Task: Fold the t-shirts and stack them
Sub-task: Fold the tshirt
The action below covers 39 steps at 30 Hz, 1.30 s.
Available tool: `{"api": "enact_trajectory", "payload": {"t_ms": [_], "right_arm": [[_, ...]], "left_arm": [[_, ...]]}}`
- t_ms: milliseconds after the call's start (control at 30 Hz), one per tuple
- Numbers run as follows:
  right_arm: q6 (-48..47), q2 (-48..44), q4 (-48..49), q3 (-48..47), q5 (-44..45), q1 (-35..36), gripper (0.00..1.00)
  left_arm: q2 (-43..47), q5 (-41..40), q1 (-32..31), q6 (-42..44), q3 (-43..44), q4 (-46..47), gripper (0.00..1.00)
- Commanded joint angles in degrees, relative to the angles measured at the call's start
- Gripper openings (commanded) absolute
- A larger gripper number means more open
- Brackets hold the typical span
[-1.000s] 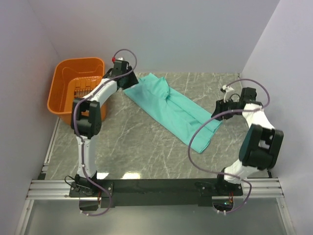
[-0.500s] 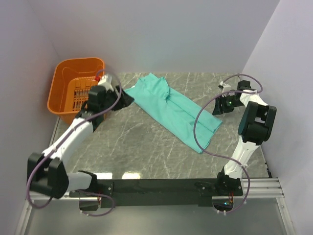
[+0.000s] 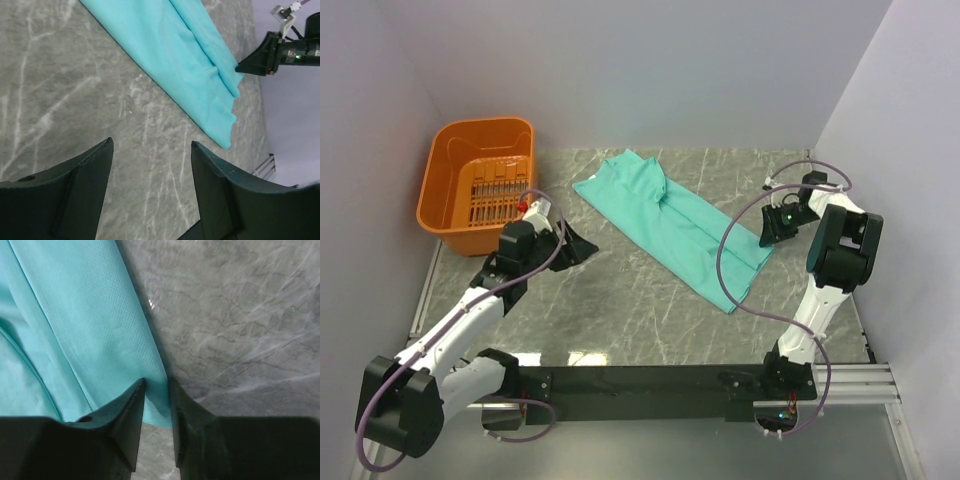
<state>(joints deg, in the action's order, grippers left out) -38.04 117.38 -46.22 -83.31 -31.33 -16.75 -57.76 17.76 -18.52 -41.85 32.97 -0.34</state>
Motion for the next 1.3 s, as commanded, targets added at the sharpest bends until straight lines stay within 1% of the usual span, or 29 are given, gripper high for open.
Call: {"api": "enact_trajectory", "payload": {"t_ms": [0, 67, 100, 167, 200, 267, 300, 333, 367, 400, 433, 467, 500, 533, 567, 600, 633, 667, 700, 767, 800, 900, 933, 967, 1067, 1167, 1267], "right_arm": [[-1.60, -0.40, -2.39, 0.16, -0.04, -0.21, 0.27], [-0.90, -1.45, -1.77, 1.04, -0.05, -0.82, 0.19], [-0.63, -2.24, -1.34, 1.39, -0.05, -1.26, 0.14], [-0.28, -2.95, -0.98, 2.44, -0.13, -2.93, 0.10], [-0.28, -3.38, -0.72, 2.88, -0.13, -3.63, 0.08], [-0.72, -4.35, -0.45, 4.90, 0.57, -6.09, 0.06], [-0.98, -5.31, -0.37, 5.78, 0.83, -6.97, 0.06], [-1.76, -5.76, -0.02, 7.88, 1.18, -8.02, 0.05], [-2.21, -6.37, 0.16, 8.94, 1.62, -10.03, 0.04], [-2.73, -6.99, 0.42, 10.17, 1.80, -11.18, 0.04], [-4.22, -8.12, 0.51, 12.44, 1.80, -12.24, 0.04], [-5.10, -8.74, 0.34, 13.69, 1.97, -13.64, 0.09], [-5.98, -10.14, 0.16, 14.92, 2.15, -14.27, 0.16], [-7.64, -11.11, 0.07, 15.97, 1.89, -14.79, 0.25], [-8.18, -12.25, 0.25, 18.25, 1.63, -15.41, 0.40], [-8.36, -14.96, 0.60, 19.14, 1.45, -16.46, 0.44], [-8.54, -16.30, 1.56, 20.71, 0.58, -17.25, 0.47], [-8.54, -17.61, 1.74, 21.16, -0.04, -17.87, 0.50], [-8.45, -19.89, 1.83, 21.43, -0.74, -19.18, 0.50], [-8.45, -21.57, 1.22, 21.61, -3.38, -20.24, 0.51], [-8.45, -22.80, 0.69, 21.61, -4.25, -21.03, 0.51], [-8.19, -24.65, 0.86, 22.13, -5.93, -21.57, 0.51], [-8.10, -25.01, 0.95, 22.40, -6.02, -21.57, 0.51], [-8.01, -25.18, 1.13, 22.57, -6.28, -21.57, 0.51], [-7.58, -26.06, 2.18, 23.01, -6.72, -21.57, 0.52], [-6.35, -27.12, 3.41, 23.28, -8.04, -21.57, 0.52], [-4.85, -28.87, 4.55, 23.63, -10.32, -21.57, 0.53]], "left_arm": [[1.07, 1.75, -1.68, -2.27, -1.15, 3.94, 0.69], [0.37, 1.49, -3.26, -3.15, -1.77, 6.04, 0.69], [-1.11, 1.14, -5.62, -3.68, -1.77, 6.66, 0.69], [-3.23, -0.78, -8.71, -4.47, -0.98, 7.80, 0.69], [-5.50, -1.58, -11.85, -5.08, -0.72, 8.51, 0.69], [-8.15, -2.99, -15.12, -6.40, -0.28, 11.84, 0.68], [-10.77, -3.60, -18.10, -7.45, 0.07, 12.81, 0.68], [-12.19, -4.48, -19.52, -8.16, 0.77, 13.52, 0.68], [-13.51, -5.62, -21.19, -9.73, 1.13, 16.13, 0.68], [-16.48, -6.15, -24.34, -10.70, 1.30, 17.73, 0.68], [-18.08, -6.85, -26.02, -11.67, 2.35, 18.96, 0.68], [-19.83, -7.64, -27.78, -13.51, 3.23, 21.06, 0.68], [-23.59, -9.39, -31.19, -14.57, 4.20, 21.95, 0.68], [-25.63, -10.28, -32.88, -15.71, 6.03, 23.18, 0.68], [-27.65, -10.98, -34.46, -18.25, 7.01, 24.32, 0.68], [-31.68, -12.99, -37.17, -19.84, 8.06, 25.64, 0.67], [-33.63, -13.62, -38.16, -21.51, 10.07, 26.26, 0.67], [-35.39, -14.32, -39.04, -25.00, 10.79, 27.31, 0.67], [-38.71, -14.68, -40.26, -27.21, 11.15, 30.28, 0.67], [-41.98, -15.74, -40.98, -32.57, 12.29, 32.76, 0.65], [-45.22, -15.91, -41.15, -33.99, 14.03, 32.86, 0.64], [-49.71, -17.49, -41.15, -37.25, 17.20, 30.58, 0.64], [-50.26, -17.50, -41.15, -37.78, 17.65, 29.09, 0.64], [-50.70, -20.02, -40.98, -38.83, 18.00, 27.69, 0.64], [-50.96, -24.25, -39.67, -40.24, 19.15, 21.81, 0.64], [-51.14, -24.62, -35.19, -42.96, 19.06, 17.67, 0.63], [-52.37, -23.57, -28.26, -44.46, 19.67, 12.83, 0.62]]}}
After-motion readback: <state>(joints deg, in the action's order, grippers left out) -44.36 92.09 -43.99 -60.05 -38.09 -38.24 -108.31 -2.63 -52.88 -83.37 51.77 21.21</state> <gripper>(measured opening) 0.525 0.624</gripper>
